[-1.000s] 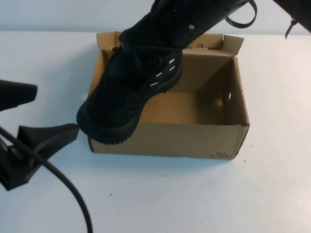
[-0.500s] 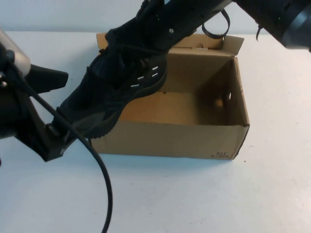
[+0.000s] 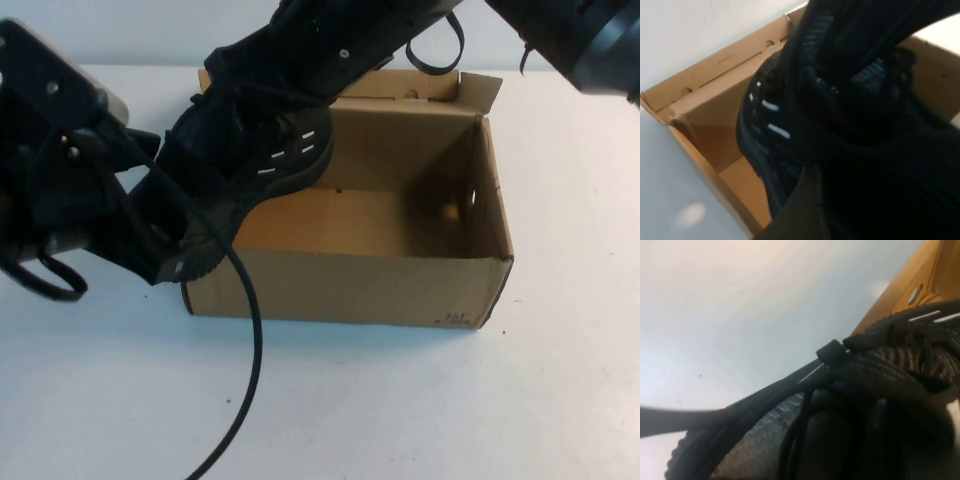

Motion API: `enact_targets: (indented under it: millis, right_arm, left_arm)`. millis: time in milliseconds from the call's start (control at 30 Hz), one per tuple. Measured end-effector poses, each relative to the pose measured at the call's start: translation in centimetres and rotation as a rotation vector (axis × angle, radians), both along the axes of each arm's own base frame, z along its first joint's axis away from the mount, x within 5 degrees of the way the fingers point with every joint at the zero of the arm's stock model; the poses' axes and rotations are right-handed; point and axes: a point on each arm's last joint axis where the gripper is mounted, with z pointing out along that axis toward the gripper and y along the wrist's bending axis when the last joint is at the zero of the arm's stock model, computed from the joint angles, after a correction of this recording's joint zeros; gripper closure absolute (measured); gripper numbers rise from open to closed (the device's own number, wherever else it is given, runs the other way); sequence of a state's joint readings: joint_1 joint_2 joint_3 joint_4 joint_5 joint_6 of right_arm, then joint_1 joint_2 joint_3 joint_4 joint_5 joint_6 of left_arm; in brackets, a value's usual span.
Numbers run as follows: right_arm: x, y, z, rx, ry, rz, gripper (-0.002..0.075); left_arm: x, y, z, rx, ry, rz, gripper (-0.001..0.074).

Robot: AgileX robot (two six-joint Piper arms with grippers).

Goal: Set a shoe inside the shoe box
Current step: Hand over the shoe, then place the shoe in the shoe box

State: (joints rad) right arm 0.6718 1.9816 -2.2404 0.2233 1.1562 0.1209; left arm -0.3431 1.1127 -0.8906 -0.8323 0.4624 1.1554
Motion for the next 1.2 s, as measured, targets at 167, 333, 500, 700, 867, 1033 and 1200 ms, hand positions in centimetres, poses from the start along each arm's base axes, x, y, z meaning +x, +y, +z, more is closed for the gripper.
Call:
enact_targets:
  millis: [167,333,500,700,867,1033,1200]
  right_arm:
    - [-0.2,0.1,0.0,0.010,0.017,0.020,0.0722]
    - [-0.4,0.3,0.1,0.035,0.033,0.059,0.0722]
    - [-0.5,0.2,0.0,0.027,0.029,0.071,0.0722]
    - [-0.5,0.2,0.0,0.007,0.014,0.095,0.0722]
    - [-0.6,0.3,0.1,-0.007,-0.030,0.156,0.0633]
    - [-0.9,0.3,0.6,-0.025,-0.124,0.265,0.0344]
    - [-1.6,-0.3,2.0,-0.068,-0.267,0.377,0.0225]
  left_arm:
    - [0.9,-0.2,-0.9,0.008,0.029,0.011,0.0086]
    - [1.1,-0.3,-1.1,0.008,0.041,0.014,0.0337]
    - [1.1,-0.3,-1.1,0.007,0.042,0.015,0.0658]
    - [1.1,-0.4,-1.1,0.007,0.043,0.014,0.0699]
    - [1.0,-0.4,-1.2,0.008,0.051,0.005,0.0701]
    - [0.7,-0.5,-1.4,0.030,0.068,-0.030,0.0706]
    - [0.2,-0.4,-0.9,0.060,0.025,-0.064,0.0708]
